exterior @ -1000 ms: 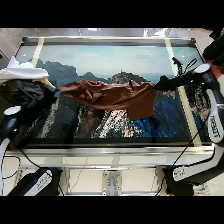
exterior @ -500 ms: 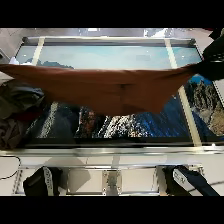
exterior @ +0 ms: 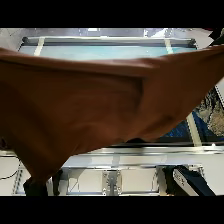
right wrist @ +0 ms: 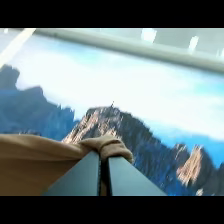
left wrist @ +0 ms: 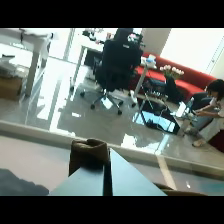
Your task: Fold the shirts.
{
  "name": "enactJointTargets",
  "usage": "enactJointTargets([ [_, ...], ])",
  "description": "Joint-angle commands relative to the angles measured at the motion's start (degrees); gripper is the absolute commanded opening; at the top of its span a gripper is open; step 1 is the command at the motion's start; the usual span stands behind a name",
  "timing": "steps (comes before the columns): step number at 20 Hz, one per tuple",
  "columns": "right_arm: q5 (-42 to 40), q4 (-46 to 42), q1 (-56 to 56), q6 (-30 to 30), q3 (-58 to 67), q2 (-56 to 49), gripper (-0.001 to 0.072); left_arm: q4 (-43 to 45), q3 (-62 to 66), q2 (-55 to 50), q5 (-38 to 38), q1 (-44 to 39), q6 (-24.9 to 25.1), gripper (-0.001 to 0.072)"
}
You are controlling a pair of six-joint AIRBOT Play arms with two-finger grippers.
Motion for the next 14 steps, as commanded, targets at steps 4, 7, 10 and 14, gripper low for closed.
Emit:
enactJointTargets([
  [4, -6.4, 7.2, 0.1, 0.0, -12.2, -18.2, 0.0008, 19.2, -2.1, -20.6, -2.7, -19.2, -0.1, 0.0007],
  [7, -15.8, 8.4, 2.3, -0.2, -12.4, -28.6, 0.0008, 29.7, -2.1, -35.4, 7.6, -32.6, -0.7, 0.0008],
  [10, -28.2, 8.3, 6.7, -0.4, -12.4, -37.1, 0.0009, 31.0, -2.1, -47.0, 29.5, -39.9, -6.2, 0.0007],
  [14, -43.2, 8.4, 11.9, -0.1, -12.3, -46.2, 0.0009, 28.9, -2.1, -57.1, 45.1, -45.8, -6.7, 0.0009],
])
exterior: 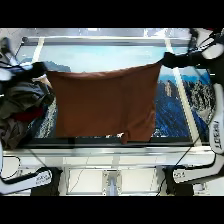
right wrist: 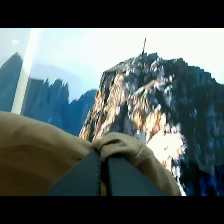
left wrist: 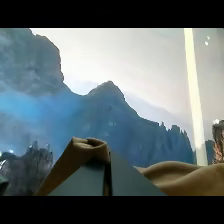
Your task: Fold the shirts.
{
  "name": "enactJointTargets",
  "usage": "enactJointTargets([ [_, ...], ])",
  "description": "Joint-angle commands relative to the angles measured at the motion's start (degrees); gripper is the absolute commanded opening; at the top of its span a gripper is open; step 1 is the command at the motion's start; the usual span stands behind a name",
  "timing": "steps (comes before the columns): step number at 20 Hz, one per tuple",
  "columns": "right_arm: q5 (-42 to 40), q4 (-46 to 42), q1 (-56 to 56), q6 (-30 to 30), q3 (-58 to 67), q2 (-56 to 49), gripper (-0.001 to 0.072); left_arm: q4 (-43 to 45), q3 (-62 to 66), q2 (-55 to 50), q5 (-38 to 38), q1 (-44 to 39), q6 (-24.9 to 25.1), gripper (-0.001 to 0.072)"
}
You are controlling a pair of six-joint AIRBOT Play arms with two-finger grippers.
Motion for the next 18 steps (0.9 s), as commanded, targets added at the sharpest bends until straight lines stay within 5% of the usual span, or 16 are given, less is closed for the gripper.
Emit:
enactJointTargets([
  [1, -14.8, 0.4, 4.4, 0.5, -0.2, -7.9, 0.0010, -1.3, 0.0, -9.5, 15.2, -5.7, -1.5, 0.0009],
  [3, -18.6, 0.4, 5.9, 0.5, -0.1, -9.5, 0.0047, -3.3, 0.0, -11.0, 15.5, -6.1, -1.5, 0.0035],
  [4, -19.2, 0.4, 6.1, 0.5, 0.1, -9.5, 0.0162, -3.3, 0.0, -10.6, 15.4, -6.1, -1.5, 0.0225],
  [5, -18.2, 0.3, 5.8, 0.5, 1.0, -9.3, 0.0331, -3.3, 0.0, -9.5, 15.4, -5.8, -1.5, 0.0582],
  [6, -15.3, 0.3, 4.9, 0.5, 2.8, -9.0, 0.0375, -3.3, 0.0, -7.6, 15.0, -5.1, -1.5, 0.0701],
  [9, 3.8, -4.5, -0.5, 0.6, 11.6, -7.4, 0.0373, -3.2, 0.0, 1.7, 7.9, -0.1, -1.4, 0.0698],
  [12, 23.9, -12.1, -8.2, 0.2, 16.5, -3.1, 0.0372, -0.3, -1.0, 12.1, -7.7, 8.6, -1.4, 0.0693],
  [15, 33.7, -13.3, -16.0, -1.3, 15.9, 2.1, 0.0372, 1.4, -10.2, 23.6, -16.4, 17.1, -2.7, 0.0692],
  [18, 36.4, -11.2, -21.7, -4.0, 10.0, 7.0, 0.0372, 1.4, -29.1, 36.8, -17.0, 23.1, -10.0, 0.0692],
])
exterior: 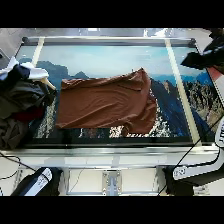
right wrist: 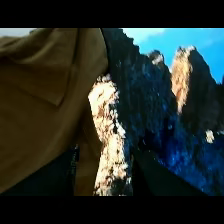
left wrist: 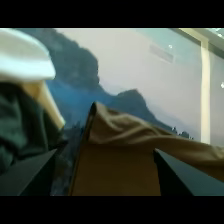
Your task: Fold the shirts.
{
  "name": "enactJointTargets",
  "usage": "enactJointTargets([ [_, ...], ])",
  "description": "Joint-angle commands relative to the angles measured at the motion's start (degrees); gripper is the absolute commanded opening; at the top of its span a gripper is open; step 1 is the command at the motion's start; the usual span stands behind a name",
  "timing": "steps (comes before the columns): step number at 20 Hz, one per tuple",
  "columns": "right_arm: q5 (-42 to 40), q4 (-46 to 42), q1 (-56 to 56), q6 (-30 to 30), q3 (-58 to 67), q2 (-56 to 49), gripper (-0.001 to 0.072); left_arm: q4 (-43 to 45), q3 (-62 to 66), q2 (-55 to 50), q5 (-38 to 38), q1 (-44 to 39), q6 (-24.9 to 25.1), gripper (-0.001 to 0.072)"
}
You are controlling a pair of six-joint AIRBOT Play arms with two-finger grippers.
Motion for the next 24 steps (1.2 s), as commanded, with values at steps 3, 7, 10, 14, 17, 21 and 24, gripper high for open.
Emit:
enactJointTargets([
  [3, 6.3, 2.6, -8.9, -4.8, -17.7, 9.2, 0.0373, 0.7, -30.3, 22.1, -5.5, 7.5, -11.4, 0.0692],
  [7, -6.8, 10.7, -9.2, -10.8, -47.9, 16.6, 0.0373, 0.7, -42.3, 29.3, -5.4, 7.5, -13.4, 0.0692],
  [10, -17.2, 19.6, -9.2, -11.4, -63.9, 17.2, 0.0374, 0.6, -43.3, 27.6, -4.2, 7.5, -13.2, 0.0692],
  [14, -18.4, 27.2, -9.2, -14.2, -68.0, 13.1, 0.0374, -2.1, -43.3, 20.2, -1.5, 7.5, -6.4, 0.0692],
  [17, -18.1, 28.6, -9.2, -14.2, -68.0, 11.6, 0.0374, -12.7, -43.3, 12.2, -1.7, 7.4, 4.0, 0.0692],
  [21, -15.6, 26.4, -9.2, -14.2, -68.0, 11.2, 0.0374, -19.6, -43.3, 4.4, -1.4, 7.4, 12.9, 0.0692],
  [24, -15.0, 26.7, -9.2, -14.2, -68.0, 11.2, 0.0374, -19.8, -43.3, 2.3, -1.0, 7.4, 14.7, 0.0691],
])
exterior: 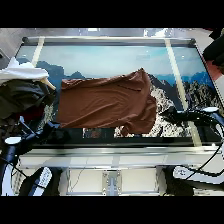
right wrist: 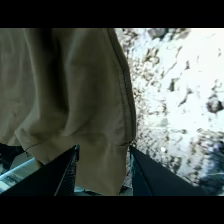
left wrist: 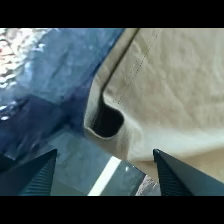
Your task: Fold the shirts.
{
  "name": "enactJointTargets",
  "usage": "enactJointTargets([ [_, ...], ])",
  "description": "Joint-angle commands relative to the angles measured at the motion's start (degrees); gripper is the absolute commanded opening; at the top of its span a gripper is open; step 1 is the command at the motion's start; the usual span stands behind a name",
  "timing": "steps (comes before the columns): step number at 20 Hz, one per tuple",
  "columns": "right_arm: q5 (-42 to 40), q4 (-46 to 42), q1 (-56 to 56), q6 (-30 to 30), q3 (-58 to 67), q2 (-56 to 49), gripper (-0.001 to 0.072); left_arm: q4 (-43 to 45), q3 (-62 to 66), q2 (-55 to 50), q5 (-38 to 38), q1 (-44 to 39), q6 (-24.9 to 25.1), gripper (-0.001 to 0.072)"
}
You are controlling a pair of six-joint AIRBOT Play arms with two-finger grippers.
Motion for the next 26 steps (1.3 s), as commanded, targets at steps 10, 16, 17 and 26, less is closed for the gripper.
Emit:
enactJointTargets([
  [10, 3.0, 0.4, 0.0, 0.0, -0.2, -0.2, 0.0373, -11.4, -0.1, -3.1, 1.3, 0.0, 8.6, 0.0619],
  [16, 3.0, 0.4, 0.0, 0.0, -0.2, -0.2, 0.0373, -11.6, 0.0, -6.2, 0.3, -1.4, 9.7, 0.0609],
  [17, 3.0, 0.4, 0.0, 0.0, -0.2, -0.2, 0.0373, -11.6, 0.0, -7.1, 0.8, -2.4, 9.9, 0.0568],
  [26, 4.9, 0.2, 0.1, 0.1, -0.2, -0.2, 0.0372, -17.4, 0.2, -8.0, 6.4, -5.0, 11.0, 0.0011],
])
